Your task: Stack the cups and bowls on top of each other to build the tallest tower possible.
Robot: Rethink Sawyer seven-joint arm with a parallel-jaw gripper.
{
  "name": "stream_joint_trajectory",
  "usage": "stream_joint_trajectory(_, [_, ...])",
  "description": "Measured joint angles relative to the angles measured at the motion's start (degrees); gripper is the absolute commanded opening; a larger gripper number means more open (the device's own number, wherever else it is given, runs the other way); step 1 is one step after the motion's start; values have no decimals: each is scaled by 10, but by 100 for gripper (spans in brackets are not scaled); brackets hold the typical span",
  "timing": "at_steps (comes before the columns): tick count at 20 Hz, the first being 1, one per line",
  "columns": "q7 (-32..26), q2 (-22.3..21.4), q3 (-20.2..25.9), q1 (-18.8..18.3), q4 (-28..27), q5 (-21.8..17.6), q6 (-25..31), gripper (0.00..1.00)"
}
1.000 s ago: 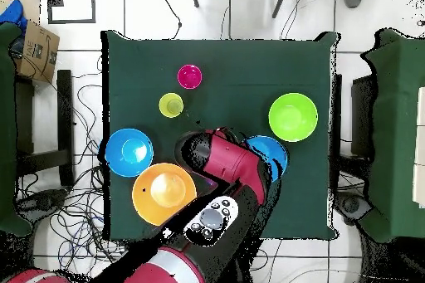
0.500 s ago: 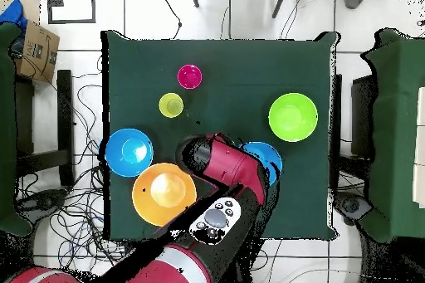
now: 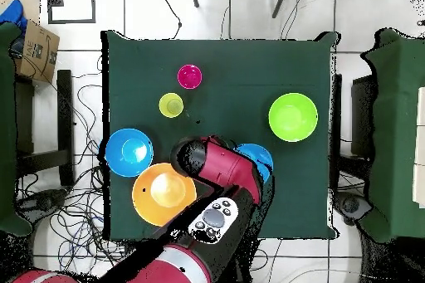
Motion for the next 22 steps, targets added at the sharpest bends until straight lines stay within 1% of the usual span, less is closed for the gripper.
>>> stream_joint_trajectory(11, [0,0,-1,17,0,0,0,100])
stream_joint_trajectory(22, [0,-3,-1,17,0,0,0,100])
